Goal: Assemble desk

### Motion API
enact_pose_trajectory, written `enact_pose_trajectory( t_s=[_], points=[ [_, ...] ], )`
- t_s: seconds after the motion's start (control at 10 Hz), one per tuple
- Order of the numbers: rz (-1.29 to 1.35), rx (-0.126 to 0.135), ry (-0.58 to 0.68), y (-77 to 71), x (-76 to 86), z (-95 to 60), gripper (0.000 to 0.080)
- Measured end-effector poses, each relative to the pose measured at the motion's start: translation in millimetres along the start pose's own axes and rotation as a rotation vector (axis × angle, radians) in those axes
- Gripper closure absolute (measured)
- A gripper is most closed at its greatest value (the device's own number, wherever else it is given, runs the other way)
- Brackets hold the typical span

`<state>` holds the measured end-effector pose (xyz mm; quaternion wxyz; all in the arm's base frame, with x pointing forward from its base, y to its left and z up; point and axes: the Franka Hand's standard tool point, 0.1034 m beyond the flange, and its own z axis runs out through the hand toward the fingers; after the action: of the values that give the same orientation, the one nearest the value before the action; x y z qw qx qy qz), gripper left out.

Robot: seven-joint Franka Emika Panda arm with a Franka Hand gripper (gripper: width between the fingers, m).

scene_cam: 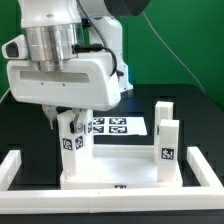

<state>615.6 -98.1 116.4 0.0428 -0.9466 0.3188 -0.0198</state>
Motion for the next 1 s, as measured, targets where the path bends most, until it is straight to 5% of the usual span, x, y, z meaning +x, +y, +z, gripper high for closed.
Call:
enact_pose_trajectory(
  t_s=[0.4,0.6,0.9,1.0],
  points=[
    [0.639,-0.016,-0.053,-8.1,-4.6,2.5,0.0512],
    [0.992,0.029,-0.104,-13.6,-6.2,5.5,0.0512],
    [0.929,0.028,-0.091,-15.5,-7.1,6.1,0.0506],
    [0.827,0.029,-0.061,-22.9,-10.2,7.5,0.0282]
  ],
)
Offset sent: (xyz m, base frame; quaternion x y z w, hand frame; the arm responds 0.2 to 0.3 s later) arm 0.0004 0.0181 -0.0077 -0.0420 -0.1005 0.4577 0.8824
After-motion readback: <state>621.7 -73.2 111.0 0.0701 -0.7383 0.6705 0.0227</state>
